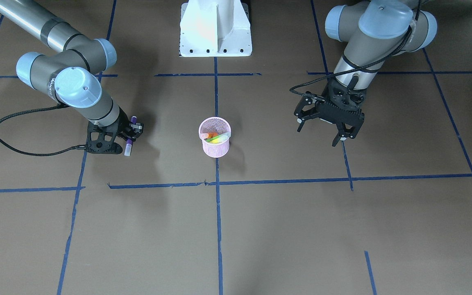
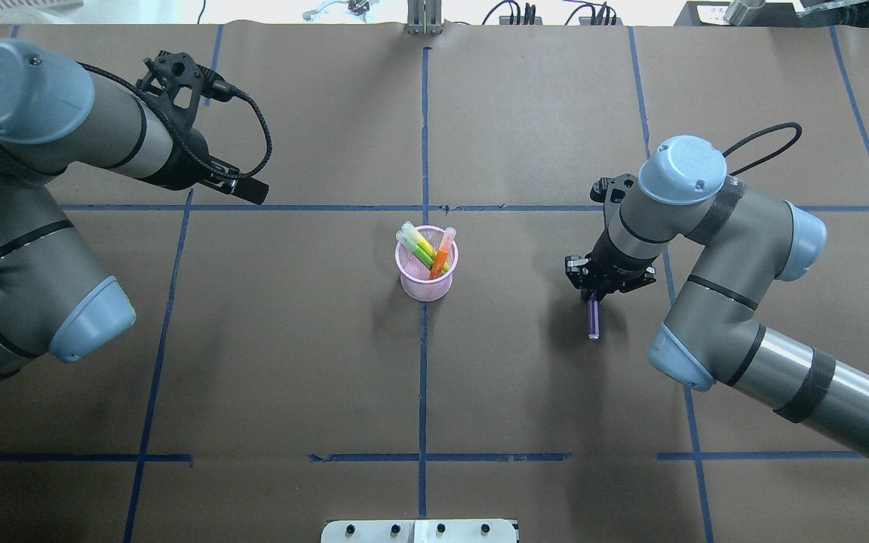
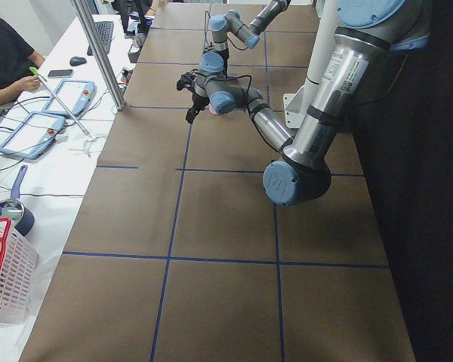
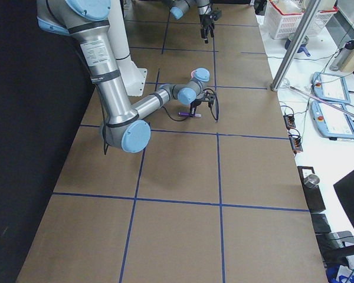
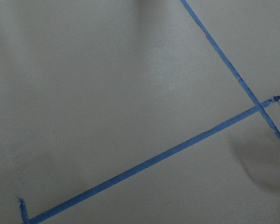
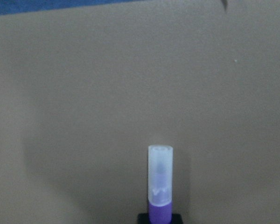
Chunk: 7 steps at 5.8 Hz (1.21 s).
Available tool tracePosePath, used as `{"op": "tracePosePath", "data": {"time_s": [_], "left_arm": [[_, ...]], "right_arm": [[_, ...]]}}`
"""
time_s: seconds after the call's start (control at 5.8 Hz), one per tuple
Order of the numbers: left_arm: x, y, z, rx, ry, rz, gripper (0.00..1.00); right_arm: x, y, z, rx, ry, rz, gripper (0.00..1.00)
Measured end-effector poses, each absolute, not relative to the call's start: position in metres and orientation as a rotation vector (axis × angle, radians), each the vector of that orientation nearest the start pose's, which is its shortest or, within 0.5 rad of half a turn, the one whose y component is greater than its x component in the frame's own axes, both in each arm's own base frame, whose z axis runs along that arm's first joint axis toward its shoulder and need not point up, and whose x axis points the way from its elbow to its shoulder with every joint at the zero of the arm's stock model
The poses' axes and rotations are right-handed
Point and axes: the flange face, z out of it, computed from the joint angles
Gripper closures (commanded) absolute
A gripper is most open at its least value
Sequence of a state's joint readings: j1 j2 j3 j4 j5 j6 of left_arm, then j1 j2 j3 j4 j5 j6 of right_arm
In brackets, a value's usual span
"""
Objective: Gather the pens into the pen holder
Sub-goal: 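Lift the purple marker with the right gripper and carry it over the cup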
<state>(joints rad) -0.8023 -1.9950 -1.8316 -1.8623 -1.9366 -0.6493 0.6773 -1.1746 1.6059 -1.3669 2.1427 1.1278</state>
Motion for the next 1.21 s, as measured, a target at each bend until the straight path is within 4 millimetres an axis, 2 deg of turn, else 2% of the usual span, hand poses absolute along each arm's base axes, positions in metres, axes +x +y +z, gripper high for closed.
{"op": "tracePosePath", "data": {"time_s": [0.17, 0.34, 0.69, 0.86, 1.03, 1.21], "left_arm": [[0.355, -0.507, 0.271, 0.514, 0.886, 0.287, 0.01], [0.355, -0.507, 0.271, 0.514, 0.888, 0.287, 0.01], [0.355, -0.507, 0.27, 0.516, 0.892, 0.285, 0.01], [0.355, -0.507, 0.27, 0.515, 0.893, 0.285, 0.01], [0.355, -0.507, 0.271, 0.513, 0.892, 0.284, 0.01], [0.355, -0.508, 0.272, 0.511, 0.89, 0.283, 0.01]], "right_arm": [[-0.453, -0.472, 0.384, -0.121, -0.838, 0.038, 1.0], [-0.443, -0.477, 0.348, -0.061, -0.883, 0.044, 1.0], [-0.423, -0.482, 0.259, 0.152, -0.964, 0.074, 1.0], [-0.42, -0.481, 0.22, 0.238, -0.999, 0.118, 1.0], [-0.428, -0.474, 0.187, 0.3, -1.028, 0.175, 1.0], [-0.45, -0.459, 0.163, 0.388, -1.031, 0.231, 1.0]]}}
